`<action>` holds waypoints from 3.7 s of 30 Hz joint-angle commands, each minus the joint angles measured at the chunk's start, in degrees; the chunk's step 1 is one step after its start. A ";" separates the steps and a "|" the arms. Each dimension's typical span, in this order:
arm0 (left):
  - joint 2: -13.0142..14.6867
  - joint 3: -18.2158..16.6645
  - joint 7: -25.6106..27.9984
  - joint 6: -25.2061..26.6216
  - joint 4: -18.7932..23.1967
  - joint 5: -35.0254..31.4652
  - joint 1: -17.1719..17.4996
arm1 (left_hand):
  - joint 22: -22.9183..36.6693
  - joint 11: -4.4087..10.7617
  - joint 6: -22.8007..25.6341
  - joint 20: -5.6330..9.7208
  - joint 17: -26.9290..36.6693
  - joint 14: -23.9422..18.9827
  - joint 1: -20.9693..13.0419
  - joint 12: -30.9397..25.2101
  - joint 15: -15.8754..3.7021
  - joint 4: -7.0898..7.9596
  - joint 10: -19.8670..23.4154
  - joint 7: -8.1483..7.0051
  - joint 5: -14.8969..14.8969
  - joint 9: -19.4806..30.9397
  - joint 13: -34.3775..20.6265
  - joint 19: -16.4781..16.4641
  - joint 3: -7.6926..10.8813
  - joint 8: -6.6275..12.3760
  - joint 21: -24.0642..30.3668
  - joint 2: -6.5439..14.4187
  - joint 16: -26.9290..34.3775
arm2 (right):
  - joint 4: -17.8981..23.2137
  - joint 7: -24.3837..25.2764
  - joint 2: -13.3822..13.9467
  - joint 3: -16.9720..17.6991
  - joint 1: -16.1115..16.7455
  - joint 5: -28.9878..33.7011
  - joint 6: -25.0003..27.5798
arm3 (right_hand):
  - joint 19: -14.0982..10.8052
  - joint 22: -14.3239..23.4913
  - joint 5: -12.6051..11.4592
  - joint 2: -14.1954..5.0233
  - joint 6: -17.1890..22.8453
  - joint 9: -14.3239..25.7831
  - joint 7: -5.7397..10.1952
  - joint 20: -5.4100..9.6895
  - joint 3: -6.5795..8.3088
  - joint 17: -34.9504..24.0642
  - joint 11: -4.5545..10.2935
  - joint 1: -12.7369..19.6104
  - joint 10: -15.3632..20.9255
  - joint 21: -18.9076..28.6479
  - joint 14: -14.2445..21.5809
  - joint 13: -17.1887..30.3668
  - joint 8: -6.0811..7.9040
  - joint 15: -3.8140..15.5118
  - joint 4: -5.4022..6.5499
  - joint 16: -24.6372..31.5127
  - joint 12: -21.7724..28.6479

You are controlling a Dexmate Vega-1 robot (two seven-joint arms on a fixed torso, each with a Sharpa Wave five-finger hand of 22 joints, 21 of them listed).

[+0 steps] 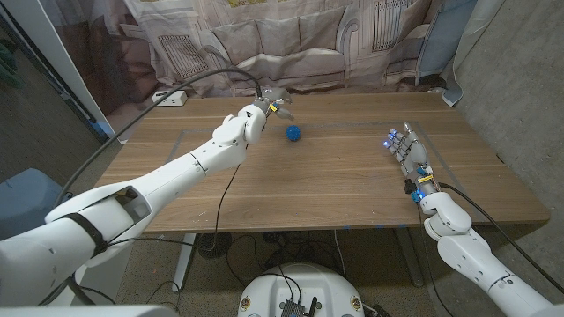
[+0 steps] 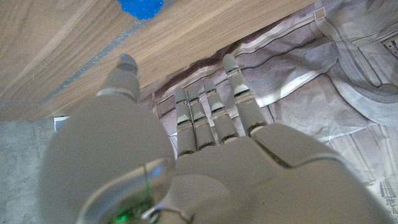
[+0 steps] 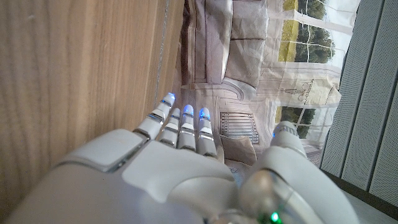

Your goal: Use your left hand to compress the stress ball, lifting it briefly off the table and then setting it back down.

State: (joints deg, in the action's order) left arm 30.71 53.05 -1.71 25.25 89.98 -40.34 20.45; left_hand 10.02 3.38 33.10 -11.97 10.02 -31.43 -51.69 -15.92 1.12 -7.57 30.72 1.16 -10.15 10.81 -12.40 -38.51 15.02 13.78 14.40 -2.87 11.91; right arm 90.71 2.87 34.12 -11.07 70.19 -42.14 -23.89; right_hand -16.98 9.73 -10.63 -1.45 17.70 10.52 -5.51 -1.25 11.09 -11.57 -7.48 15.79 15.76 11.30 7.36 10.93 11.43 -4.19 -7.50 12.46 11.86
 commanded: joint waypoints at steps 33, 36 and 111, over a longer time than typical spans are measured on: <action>-4.80 7.46 -9.32 -3.23 -10.58 -4.85 -6.61 | 0.30 0.41 -3.38 0.13 0.36 2.37 -0.17 2.48 -1.53 0.06 -3.57 -1.40 0.06 0.33 -0.46 -1.41 -1.39 -2.33 -1.51 0.82 -1.02 | 1.15 1.90 -0.73 0.19 0.91 0.31 0.20 | -0.51 0.17 0.12 -0.06 0.32 0.30 0.18 -0.56 0.25 -0.13 0.24 1.08 0.50 -0.04 0.75 0.20 -0.10 0.02 -0.43 -0.24 -0.11; -5.21 7.72 -9.31 -3.68 -11.47 -4.42 -6.81 | 0.30 0.53 -3.38 0.21 0.37 1.95 -0.22 2.50 -1.64 0.05 -3.58 -1.36 0.05 0.34 -0.47 -1.51 -1.40 -2.33 -1.52 0.90 -0.83 | 0.93 1.63 -0.58 0.00 0.75 0.61 0.17 | -0.54 0.17 0.13 -0.06 0.32 0.30 0.16 -0.52 0.25 -0.14 0.26 1.08 0.46 -0.04 0.72 0.20 -0.10 -0.03 -0.43 -0.26 -0.13; -17.93 13.97 0.01 -15.15 -41.24 10.10 -14.27 | 0.49 1.69 -2.02 -0.26 0.39 0.16 -7.86 2.06 -0.93 -2.08 -2.40 -1.72 -0.68 0.55 -1.26 -3.40 0.56 -1.79 -1.86 4.62 -0.25 | 0.88 2.15 -0.28 -0.35 -0.38 0.14 2.48 | -1.76 0.19 0.23 -0.16 0.54 0.32 0.04 -0.91 0.02 -0.25 0.24 1.01 0.79 0.15 1.06 0.23 -0.10 -0.12 -0.27 -0.29 -0.21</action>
State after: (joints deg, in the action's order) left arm 14.32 66.91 -3.92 12.17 52.35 -32.98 6.04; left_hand 10.27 4.81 30.43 -12.30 10.29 -30.41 -58.54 -13.30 0.50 -9.43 27.45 -0.55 -10.43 11.06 -13.47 -41.07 15.13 11.53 12.42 1.54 11.24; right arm 92.07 5.31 34.02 -11.17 70.31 -42.12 -21.12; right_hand -18.33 9.73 -10.63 -1.45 17.70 10.52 -5.52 -2.17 11.33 -11.57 -7.16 16.39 16.07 11.30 7.98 11.05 11.44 -4.41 -7.73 12.46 11.65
